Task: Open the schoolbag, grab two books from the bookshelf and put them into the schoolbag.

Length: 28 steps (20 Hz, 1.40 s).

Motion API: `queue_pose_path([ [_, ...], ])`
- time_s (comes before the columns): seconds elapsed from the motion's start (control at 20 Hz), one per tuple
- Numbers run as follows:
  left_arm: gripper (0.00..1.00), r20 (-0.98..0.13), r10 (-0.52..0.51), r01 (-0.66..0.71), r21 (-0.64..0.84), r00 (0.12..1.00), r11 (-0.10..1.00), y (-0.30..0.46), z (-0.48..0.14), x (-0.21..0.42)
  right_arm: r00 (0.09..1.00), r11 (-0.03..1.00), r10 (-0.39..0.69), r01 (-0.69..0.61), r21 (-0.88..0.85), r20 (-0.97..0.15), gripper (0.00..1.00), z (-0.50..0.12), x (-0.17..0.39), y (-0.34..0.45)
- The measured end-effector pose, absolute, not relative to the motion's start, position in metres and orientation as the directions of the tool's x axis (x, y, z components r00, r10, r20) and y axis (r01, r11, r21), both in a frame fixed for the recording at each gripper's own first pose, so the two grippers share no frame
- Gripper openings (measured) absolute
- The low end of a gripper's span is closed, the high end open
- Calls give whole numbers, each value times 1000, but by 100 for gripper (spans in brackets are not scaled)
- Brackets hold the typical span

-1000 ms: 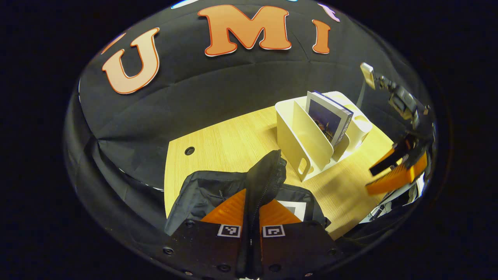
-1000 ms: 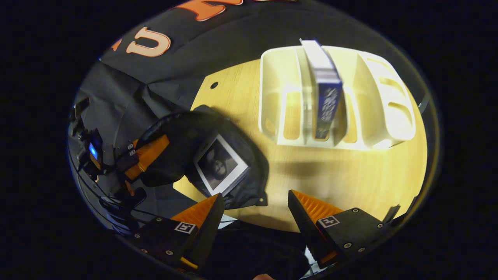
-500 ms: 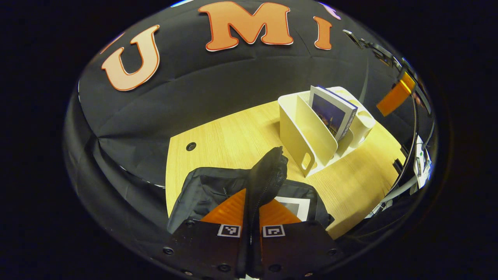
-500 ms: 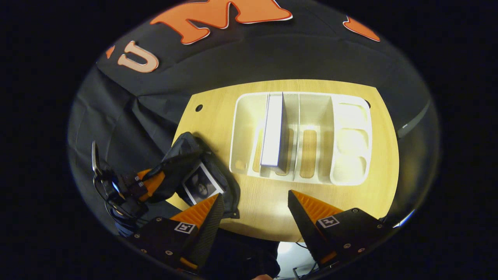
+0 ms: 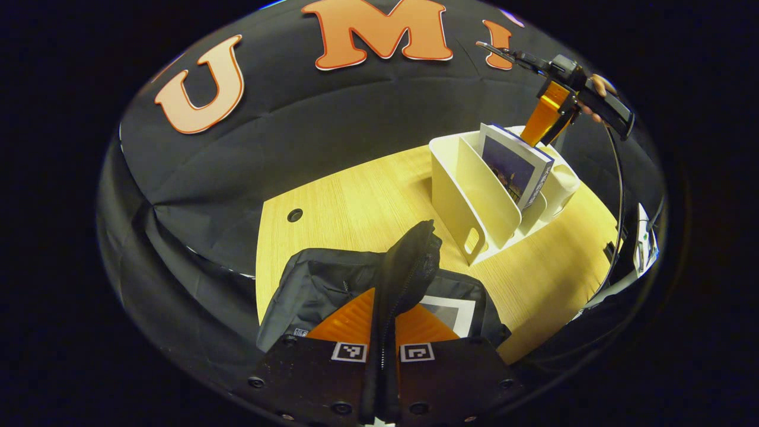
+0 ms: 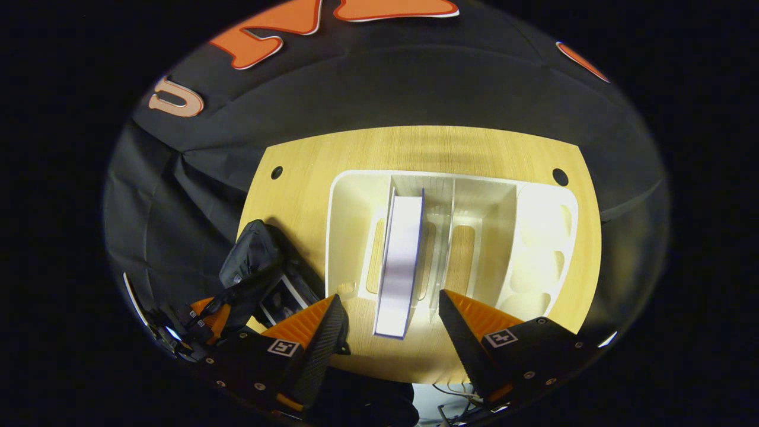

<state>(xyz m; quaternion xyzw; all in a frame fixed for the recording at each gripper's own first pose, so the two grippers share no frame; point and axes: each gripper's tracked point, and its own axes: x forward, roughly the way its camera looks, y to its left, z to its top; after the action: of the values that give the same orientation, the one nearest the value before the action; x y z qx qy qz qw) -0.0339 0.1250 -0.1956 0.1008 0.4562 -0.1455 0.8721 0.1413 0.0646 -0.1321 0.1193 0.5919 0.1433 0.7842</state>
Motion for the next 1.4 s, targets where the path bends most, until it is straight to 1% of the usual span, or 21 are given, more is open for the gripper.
queue_pose_path([
  [0.05,6,-828,-157,342,44,538,939,124,-195,-35,247,934,356,-64,352,-901,96,-141,148,65],
  [0.1,6,-832,-151,339,47,533,940,124,-196,-36,240,943,332,-48,330,-912,93,-152,154,63],
  [0.15,7,-835,-143,340,56,532,939,125,-196,-36,234,951,308,-33,309,-922,88,-160,160,59],
  [0.25,6,-840,-131,344,70,527,936,127,-194,-37,214,953,298,-21,301,-930,71,-170,165,61],
  [0.3,6,-843,-124,341,73,523,937,128,-194,-37,207,954,295,-15,299,-933,60,-173,168,64],
  [0.35,6,-846,-120,338,75,519,938,127,-195,-38,202,955,291,-5,297,-935,54,-175,169,66],
  [0.4,6,-847,-116,335,76,518,939,128,-194,-39,203,953,297,-4,303,-933,45,-175,170,65],
  [0.55,6,-852,-105,324,79,513,943,126,-194,-41,223,961,267,17,278,-938,41,-175,174,52],
  [0.6,6,-854,-100,321,81,510,944,127,-194,-42,230,964,251,27,264,-940,37,-176,173,46],
  [0.7,6,-856,-94,320,87,509,944,127,-194,-43,228,961,260,39,275,-939,32,-173,168,39],
  [0.8,6,-858,-88,317,90,506,944,127,-194,-43,237,957,270,38,287,-933,29,-168,162,32],
  [0.95,6,-859,-80,310,95,506,946,129,-194,-43,265,955,277,29,295,-923,29,-151,150,25],
  [1.1,6,-857,-108,324,72,505,943,129,-195,-43,303,953,272,49,300,-913,29,-133,133,18],
  [1.4,6,-855,-190,448,54,483,892,133,-198,-40,368,940,241,141,311,-898,29,-97,82,22],
])
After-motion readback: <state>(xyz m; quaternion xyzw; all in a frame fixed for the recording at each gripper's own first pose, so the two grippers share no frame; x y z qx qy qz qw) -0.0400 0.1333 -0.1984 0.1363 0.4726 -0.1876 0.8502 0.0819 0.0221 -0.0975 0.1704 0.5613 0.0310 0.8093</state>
